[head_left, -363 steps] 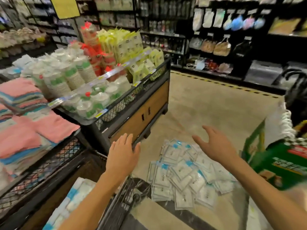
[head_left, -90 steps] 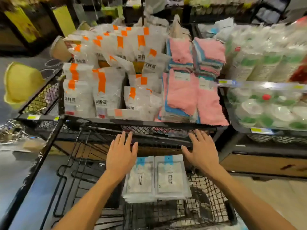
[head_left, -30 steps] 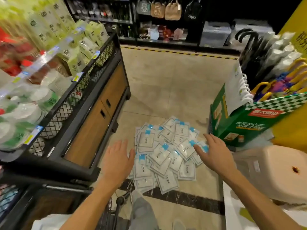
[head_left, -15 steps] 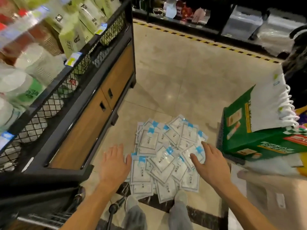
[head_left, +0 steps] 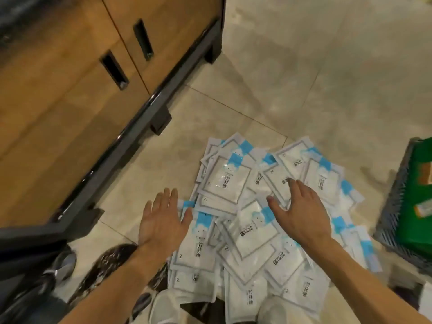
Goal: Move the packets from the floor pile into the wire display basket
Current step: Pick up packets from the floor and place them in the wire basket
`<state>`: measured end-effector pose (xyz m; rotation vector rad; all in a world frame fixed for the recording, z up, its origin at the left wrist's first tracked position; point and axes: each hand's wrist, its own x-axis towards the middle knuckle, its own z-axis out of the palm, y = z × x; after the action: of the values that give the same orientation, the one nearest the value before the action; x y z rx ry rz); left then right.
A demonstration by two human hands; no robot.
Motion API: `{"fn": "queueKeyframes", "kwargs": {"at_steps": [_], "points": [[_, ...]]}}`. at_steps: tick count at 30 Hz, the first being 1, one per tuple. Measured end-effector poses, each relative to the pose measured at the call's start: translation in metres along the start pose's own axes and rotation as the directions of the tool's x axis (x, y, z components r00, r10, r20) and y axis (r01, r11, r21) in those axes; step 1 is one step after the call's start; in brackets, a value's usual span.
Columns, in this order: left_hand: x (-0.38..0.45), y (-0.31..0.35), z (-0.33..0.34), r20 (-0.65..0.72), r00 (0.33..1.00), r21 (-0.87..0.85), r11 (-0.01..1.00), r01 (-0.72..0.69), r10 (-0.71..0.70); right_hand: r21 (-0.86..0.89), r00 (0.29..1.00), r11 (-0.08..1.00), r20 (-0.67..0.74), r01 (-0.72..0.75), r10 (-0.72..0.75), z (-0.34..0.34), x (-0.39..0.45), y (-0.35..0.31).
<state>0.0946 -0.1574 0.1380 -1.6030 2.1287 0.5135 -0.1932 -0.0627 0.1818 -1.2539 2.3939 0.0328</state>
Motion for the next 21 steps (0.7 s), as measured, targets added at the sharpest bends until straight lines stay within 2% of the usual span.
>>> {"fn": "queueKeyframes", "kwargs": {"at_steps": [5, 8, 11, 15, 18, 21], "points": [[0.100, 0.007, 0.098, 0.021, 1.000, -0.013, 1.000, -0.023, 0.023, -0.054, 1.000, 0.998, 0.022, 0.018, -0.017, 0.123, 0.088, 0.010], [0.153, 0.015, 0.148, 0.051, 0.998, -0.044, 0.999, -0.022, 0.025, -0.022, 1.000, 1.000, 0.005, -0.001, 0.001, 0.184, 0.138, 0.008], [0.196, 0.021, 0.189, 0.102, 0.994, -0.077, 0.996, -0.037, 0.044, 0.076, 0.996, 0.994, -0.032, -0.084, 0.086, 0.237, 0.181, 0.002], [0.234, 0.020, 0.230, 0.128, 0.990, -0.103, 0.993, -0.053, 0.066, 0.135, 0.972, 0.963, 0.042, -0.233, 0.229, 0.289, 0.217, -0.001], [0.243, 0.017, 0.254, 0.148, 0.980, -0.116, 0.987, -0.114, 0.131, 0.205, 0.972, 0.953, -0.024, -0.224, 0.234, 0.319, 0.227, 0.006], [0.243, 0.015, 0.267, 0.112, 0.983, -0.144, 0.981, -0.132, 0.148, 0.307, 0.970, 0.942, -0.149, -0.140, 0.193, 0.334, 0.229, 0.019]]}}
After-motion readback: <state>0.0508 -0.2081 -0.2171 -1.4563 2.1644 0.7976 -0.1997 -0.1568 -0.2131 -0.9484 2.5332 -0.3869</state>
